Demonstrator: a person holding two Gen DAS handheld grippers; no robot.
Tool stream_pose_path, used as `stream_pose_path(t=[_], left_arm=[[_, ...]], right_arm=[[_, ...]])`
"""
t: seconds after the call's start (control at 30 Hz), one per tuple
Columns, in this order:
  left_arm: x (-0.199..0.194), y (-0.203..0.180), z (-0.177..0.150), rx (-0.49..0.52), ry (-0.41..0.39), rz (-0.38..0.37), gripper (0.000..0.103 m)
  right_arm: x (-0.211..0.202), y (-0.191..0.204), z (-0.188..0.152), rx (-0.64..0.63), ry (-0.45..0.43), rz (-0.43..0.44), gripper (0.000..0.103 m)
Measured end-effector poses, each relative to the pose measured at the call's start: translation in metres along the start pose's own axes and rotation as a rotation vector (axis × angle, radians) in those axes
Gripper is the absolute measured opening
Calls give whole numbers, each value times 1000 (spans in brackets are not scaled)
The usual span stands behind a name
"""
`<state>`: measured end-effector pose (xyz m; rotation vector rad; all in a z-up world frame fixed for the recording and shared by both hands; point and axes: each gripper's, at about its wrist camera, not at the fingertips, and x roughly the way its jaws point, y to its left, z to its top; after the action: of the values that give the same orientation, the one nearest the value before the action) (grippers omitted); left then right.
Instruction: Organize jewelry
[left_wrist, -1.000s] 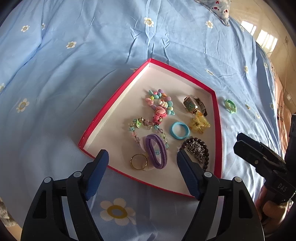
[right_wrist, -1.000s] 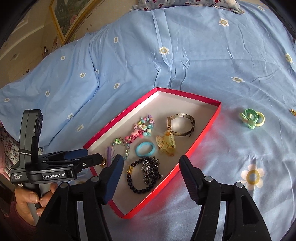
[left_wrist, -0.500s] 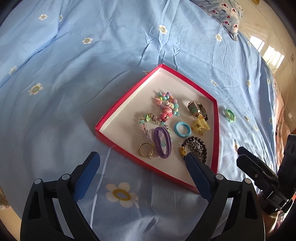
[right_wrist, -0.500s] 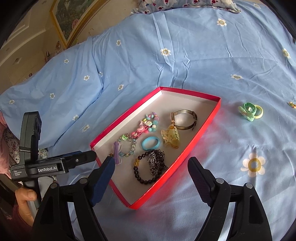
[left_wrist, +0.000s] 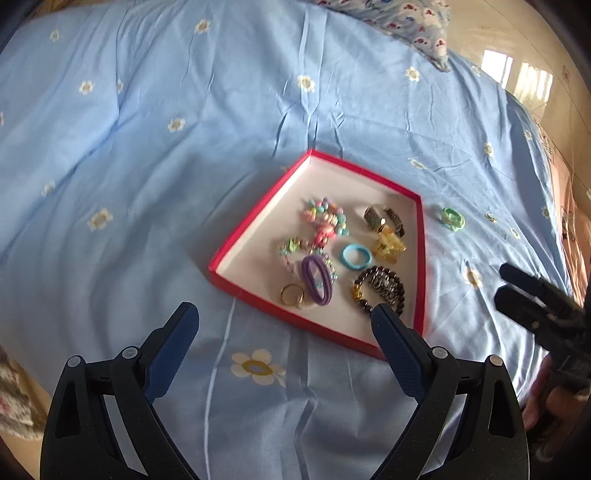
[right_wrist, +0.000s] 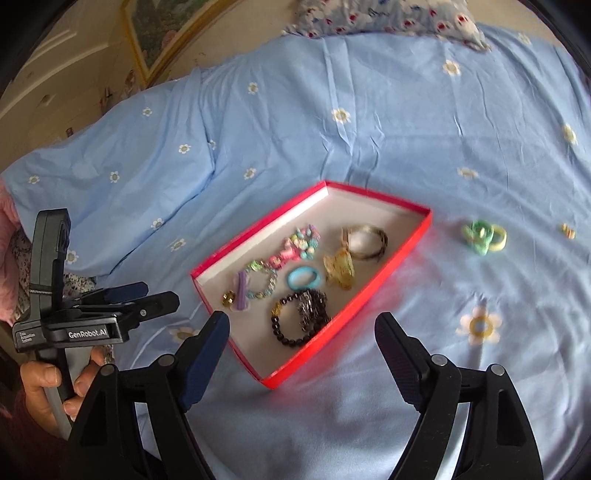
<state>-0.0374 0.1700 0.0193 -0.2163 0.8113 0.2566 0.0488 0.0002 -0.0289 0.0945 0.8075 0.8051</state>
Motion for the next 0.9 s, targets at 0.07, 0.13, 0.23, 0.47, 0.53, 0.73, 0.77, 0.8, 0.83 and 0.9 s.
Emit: stream_pose_path(t=[0.07,0.13,0.23,0.47,0.53,0.73,0.77,0.8,0.83,0.9], left_arm=[[-13,-2,3,10,-56,26,103],[-18,-4,2,10,-92,49,103],[-11,-7,-2,17,-101,76,103],[10,-17,-21,39,-89,138,103],[14,-17,-27,35,-82,134,103],[18,-20,-38,43,-75,145,103],[17,-21,-39,49,-78,152,103],[15,-22,-40,56,-79,160,103],[14,-22,-42,61,-80,164,103],[13,-22,-44,68,-78,169,103]], right_arm=[[-16,6,11,-45,-35,-2,95],[-29,11,16,-79,-82,-20,103],[-32,16,12,-136,-127,-54,103],[1,5,-18,-68,-68,-67,103],[6,2,-26,-50,-61,-66,103],[12,-2,-39,-48,-43,-77,103],[12,-3,-40,-47,-44,-78,103],[11,-3,-41,-46,-44,-81,103],[11,-3,-41,-47,-44,-86,103],[10,-4,-43,-50,-47,-94,103]])
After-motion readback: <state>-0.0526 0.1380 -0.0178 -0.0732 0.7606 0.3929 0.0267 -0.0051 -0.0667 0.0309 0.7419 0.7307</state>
